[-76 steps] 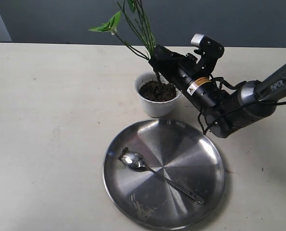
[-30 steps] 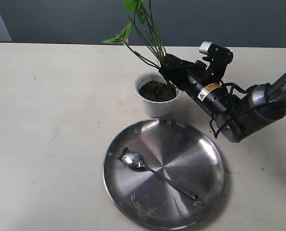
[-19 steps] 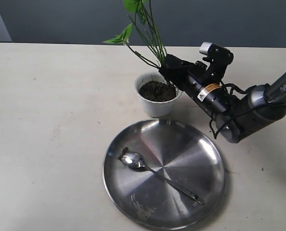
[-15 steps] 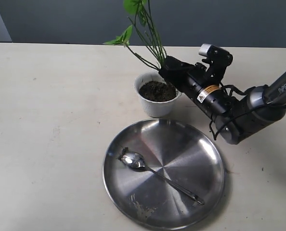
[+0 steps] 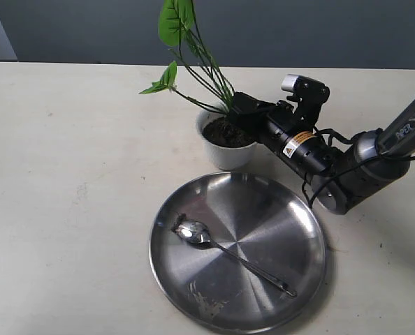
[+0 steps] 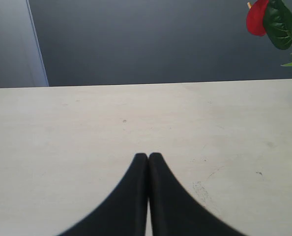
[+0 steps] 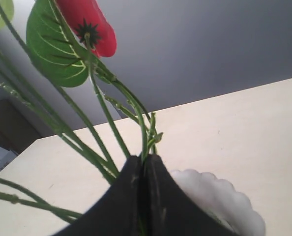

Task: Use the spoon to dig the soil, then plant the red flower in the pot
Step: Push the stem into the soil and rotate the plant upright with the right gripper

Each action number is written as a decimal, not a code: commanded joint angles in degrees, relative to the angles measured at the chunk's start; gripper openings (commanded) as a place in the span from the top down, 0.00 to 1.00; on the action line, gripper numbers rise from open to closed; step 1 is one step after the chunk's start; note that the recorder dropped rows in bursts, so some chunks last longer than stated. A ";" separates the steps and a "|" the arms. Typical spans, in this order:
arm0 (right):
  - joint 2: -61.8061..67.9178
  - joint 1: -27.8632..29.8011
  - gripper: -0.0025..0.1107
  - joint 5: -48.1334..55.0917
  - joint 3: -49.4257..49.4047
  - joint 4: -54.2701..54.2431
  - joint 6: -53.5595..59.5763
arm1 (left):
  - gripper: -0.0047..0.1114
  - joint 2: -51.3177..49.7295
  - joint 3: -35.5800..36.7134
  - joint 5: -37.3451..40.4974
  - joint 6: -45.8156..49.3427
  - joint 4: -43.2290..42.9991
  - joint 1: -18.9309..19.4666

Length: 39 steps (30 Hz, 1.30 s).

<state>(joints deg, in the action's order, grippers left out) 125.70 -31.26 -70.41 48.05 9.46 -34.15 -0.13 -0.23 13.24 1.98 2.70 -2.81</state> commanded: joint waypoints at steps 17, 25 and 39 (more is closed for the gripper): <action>0.49 0.26 0.90 0.45 -0.23 3.08 -0.07 | 0.96 0.13 0.23 -0.74 -0.12 -0.02 -0.17; 0.49 0.26 0.79 2.23 -0.23 3.55 -0.07 | 0.96 0.13 0.23 -0.74 -0.12 -0.02 -0.17; 0.49 0.26 0.89 8.81 -0.23 4.32 -0.07 | 0.96 0.13 0.23 -0.74 -0.12 -0.02 -0.17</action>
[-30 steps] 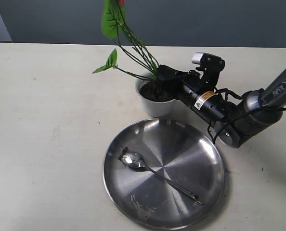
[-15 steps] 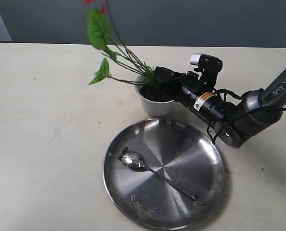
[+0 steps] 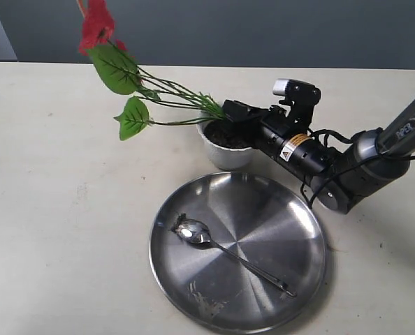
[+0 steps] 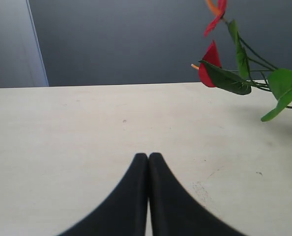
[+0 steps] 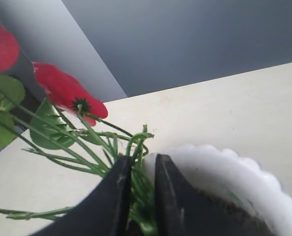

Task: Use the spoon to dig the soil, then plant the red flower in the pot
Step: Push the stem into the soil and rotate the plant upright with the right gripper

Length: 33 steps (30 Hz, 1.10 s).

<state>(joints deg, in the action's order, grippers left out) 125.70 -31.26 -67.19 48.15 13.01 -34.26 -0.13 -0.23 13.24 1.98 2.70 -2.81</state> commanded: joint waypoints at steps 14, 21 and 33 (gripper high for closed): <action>-1.89 0.26 0.98 11.96 -0.34 4.90 0.00 | 0.96 0.13 0.23 -0.74 -0.12 -0.02 -0.17; -4.50 0.26 0.98 20.92 -0.34 6.09 0.22 | 0.96 0.13 0.23 -0.74 -0.12 -0.02 -0.17; -8.20 -0.01 0.98 35.61 2.90 13.90 -0.57 | 0.96 0.13 0.23 -0.74 -0.12 -0.02 -0.17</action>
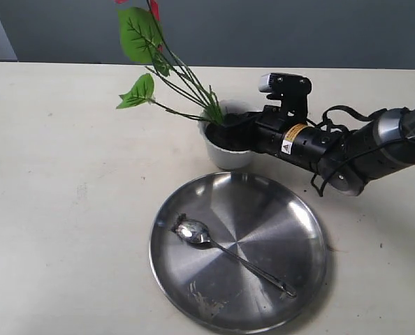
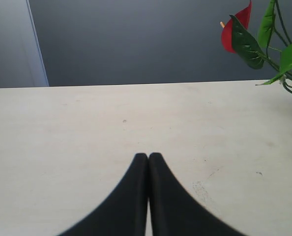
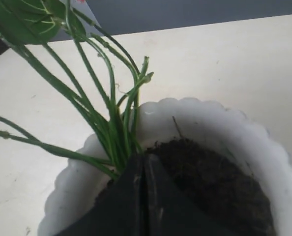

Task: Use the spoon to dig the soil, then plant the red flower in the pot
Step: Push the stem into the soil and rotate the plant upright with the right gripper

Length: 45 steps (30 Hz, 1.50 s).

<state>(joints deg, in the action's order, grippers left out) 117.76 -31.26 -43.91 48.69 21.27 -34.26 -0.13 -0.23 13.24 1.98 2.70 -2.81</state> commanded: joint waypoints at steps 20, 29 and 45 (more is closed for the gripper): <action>-0.26 -4.13 0.98 37.50 14.08 11.59 -6.88 | 0.96 0.13 0.23 -0.74 -0.12 -0.02 -0.17; -0.52 -4.13 0.98 40.70 14.08 10.56 -6.88 | 0.96 0.13 0.23 -0.74 -0.12 -0.02 -0.17; -1.29 -4.13 0.98 45.99 14.08 10.26 -6.75 | 0.96 0.13 0.23 -0.74 -0.12 -0.02 -0.17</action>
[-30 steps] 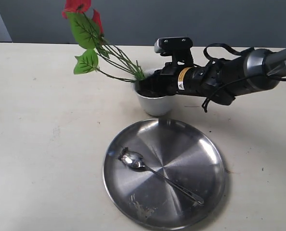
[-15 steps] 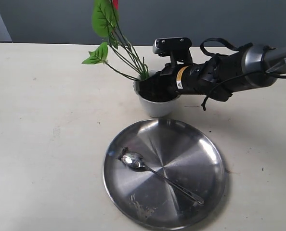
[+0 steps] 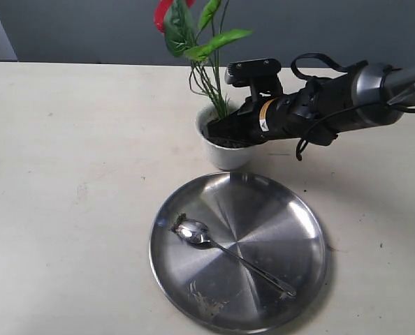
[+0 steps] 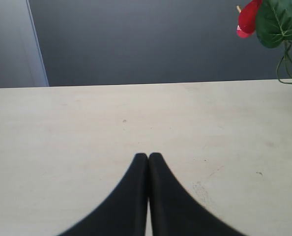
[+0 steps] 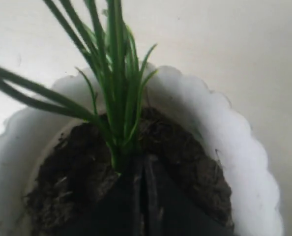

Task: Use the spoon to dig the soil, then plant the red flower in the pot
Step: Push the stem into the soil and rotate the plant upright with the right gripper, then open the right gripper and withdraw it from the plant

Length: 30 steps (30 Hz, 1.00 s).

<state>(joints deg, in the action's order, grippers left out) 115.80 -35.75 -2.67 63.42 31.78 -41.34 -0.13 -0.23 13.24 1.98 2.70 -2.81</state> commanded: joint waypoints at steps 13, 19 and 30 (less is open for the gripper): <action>0.43 0.36 0.98 4.01 -0.65 -0.39 0.40 | 0.96 0.13 0.23 -0.74 -0.12 -0.02 -0.17; -3.12 0.33 0.98 5.31 -0.65 -0.02 0.88 | 0.96 0.13 0.23 -0.74 -0.12 -0.02 -0.17; -9.06 0.33 0.98 5.50 -0.65 0.90 0.88 | 0.96 0.13 0.23 -0.74 -0.12 -0.02 -0.17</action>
<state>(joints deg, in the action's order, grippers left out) 108.79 -35.65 2.67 62.93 32.22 -40.85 -0.13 -0.23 13.24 1.98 2.70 -2.81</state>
